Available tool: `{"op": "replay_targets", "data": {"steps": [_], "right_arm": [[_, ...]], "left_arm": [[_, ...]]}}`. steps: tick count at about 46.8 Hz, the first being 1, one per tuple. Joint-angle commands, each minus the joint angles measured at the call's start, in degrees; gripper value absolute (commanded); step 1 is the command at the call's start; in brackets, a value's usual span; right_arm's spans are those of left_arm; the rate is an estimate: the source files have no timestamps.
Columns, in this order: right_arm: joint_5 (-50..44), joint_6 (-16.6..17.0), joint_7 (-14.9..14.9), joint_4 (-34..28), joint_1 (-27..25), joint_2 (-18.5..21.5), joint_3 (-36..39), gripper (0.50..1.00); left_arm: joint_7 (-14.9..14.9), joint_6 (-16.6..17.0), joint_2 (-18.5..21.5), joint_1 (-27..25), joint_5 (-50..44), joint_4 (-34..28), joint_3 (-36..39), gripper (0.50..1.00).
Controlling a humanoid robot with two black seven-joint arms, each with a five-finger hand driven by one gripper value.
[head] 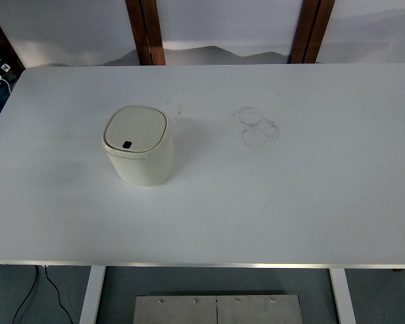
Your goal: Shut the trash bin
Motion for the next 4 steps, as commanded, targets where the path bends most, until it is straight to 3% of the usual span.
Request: {"op": "replay_targets", "data": {"steps": [1, 4], "right_arm": [[-0.1, 0.0, 0.0, 0.0, 0.0, 0.0, 0.0, 0.995], [-0.1, 0.0, 0.1, 0.0, 0.0, 0.0, 0.0, 0.995]], "left_arm": [[0.0, 0.0, 0.0, 0.0, 0.1, 0.0, 0.0, 1.0], [0.0, 0.0, 0.0, 0.1, 0.1, 0.0, 0.0, 1.0]]}}
